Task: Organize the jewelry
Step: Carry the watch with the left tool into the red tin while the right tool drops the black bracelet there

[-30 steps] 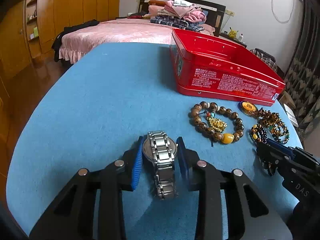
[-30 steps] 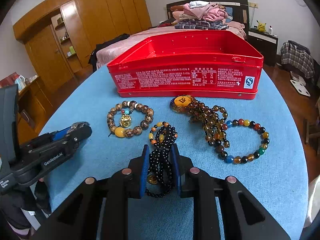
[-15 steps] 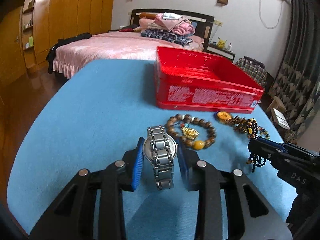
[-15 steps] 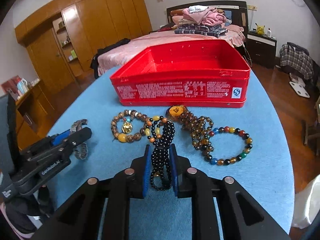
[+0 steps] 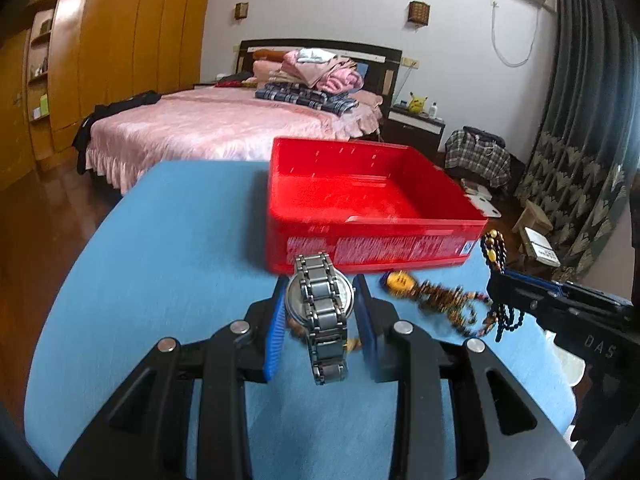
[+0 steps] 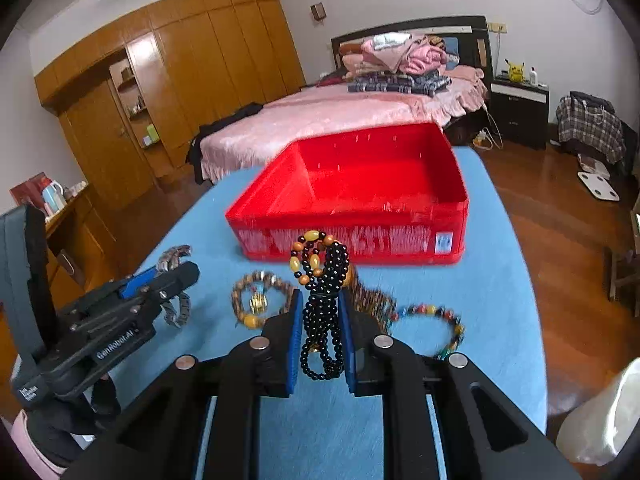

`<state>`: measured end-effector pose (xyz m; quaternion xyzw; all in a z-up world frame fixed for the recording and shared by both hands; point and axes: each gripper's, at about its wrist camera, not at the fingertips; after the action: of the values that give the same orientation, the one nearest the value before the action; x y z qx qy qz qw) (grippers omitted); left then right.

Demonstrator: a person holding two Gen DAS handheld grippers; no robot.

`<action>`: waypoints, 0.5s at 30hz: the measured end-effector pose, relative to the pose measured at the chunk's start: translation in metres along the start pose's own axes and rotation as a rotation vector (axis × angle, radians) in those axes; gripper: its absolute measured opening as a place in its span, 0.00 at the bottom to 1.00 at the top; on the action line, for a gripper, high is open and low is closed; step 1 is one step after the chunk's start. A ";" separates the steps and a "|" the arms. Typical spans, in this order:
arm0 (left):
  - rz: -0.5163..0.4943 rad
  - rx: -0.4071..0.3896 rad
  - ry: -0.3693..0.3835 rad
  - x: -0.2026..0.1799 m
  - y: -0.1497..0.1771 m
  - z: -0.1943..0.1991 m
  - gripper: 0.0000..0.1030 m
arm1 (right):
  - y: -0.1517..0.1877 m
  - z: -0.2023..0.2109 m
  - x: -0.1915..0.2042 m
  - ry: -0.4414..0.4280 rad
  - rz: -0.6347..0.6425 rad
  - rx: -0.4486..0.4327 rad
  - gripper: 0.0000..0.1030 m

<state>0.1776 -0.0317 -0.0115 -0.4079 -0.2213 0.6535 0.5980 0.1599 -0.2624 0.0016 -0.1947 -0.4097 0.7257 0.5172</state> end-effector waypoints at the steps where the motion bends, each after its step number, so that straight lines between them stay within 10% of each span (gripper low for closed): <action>1: -0.001 -0.008 0.007 -0.003 -0.005 0.000 0.29 | -0.006 0.002 -0.002 0.003 0.004 -0.012 0.17; 15: -0.001 -0.088 0.080 -0.037 -0.073 -0.044 0.29 | -0.074 -0.025 -0.036 0.047 -0.008 -0.095 0.17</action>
<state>0.2549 -0.0625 0.0301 -0.4597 -0.2259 0.6259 0.5881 0.2348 -0.2756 0.0408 -0.2344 -0.4324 0.6986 0.5196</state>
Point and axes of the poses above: each gripper's, at about its wrist camera, not at the fingertips, and z roughly against the way its jaws point, x to its left, y to its underside, and after that the axes turned 10 degrees about z, right-handed
